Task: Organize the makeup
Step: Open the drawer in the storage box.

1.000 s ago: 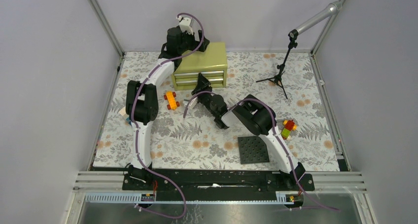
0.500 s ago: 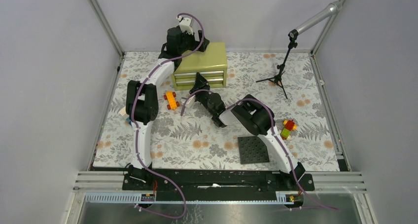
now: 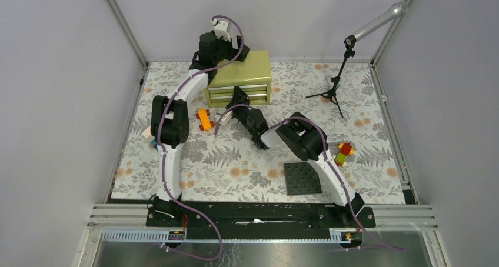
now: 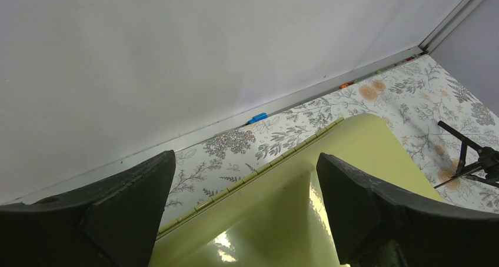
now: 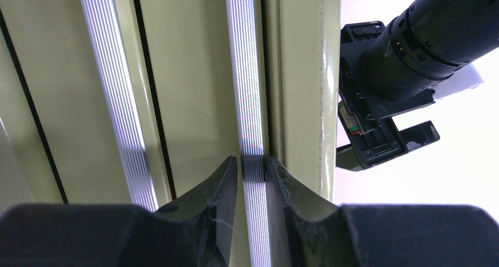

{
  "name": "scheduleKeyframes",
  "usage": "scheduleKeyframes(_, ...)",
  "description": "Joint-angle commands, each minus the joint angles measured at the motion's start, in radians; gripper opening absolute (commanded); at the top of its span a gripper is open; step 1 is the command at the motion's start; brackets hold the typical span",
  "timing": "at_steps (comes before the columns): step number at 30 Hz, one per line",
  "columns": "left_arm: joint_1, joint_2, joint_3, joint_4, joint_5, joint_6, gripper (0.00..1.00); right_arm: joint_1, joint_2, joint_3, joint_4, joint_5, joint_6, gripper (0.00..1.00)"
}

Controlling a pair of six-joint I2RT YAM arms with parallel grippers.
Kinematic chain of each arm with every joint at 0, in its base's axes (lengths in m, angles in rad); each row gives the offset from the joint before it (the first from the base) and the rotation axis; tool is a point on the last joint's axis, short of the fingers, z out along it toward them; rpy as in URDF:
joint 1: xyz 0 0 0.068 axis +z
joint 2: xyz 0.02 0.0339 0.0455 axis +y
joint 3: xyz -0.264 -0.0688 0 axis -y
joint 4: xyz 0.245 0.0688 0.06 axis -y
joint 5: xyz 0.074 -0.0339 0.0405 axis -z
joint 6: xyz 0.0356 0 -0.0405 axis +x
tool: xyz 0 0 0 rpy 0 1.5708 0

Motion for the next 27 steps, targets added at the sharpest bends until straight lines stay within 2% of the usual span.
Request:
scheduleKeyframes(1,0.006,0.076,-0.023,-0.164,0.009,-0.051,0.96,-0.026,0.001,0.049,-0.034,0.020,0.045,0.27)
scheduleKeyframes(3,0.006,0.077,-0.024,-0.166,0.006,-0.049,0.97,-0.027,0.002,0.053,-0.029,0.020,0.049,0.20)
scheduleKeyframes(6,0.006,0.074,-0.022,-0.168,0.004,-0.047,0.97,-0.027,0.007,0.053,0.001,0.013,0.049,0.00)
scheduleKeyframes(13,0.006,0.074,-0.022,-0.166,0.006,-0.048,0.96,-0.024,-0.009,0.016,0.040,0.015,0.034,0.00)
scheduleKeyframes(27,0.006,0.076,-0.022,-0.165,0.008,-0.054,0.96,0.060,-0.109,-0.189,0.149,0.060,0.001,0.00)
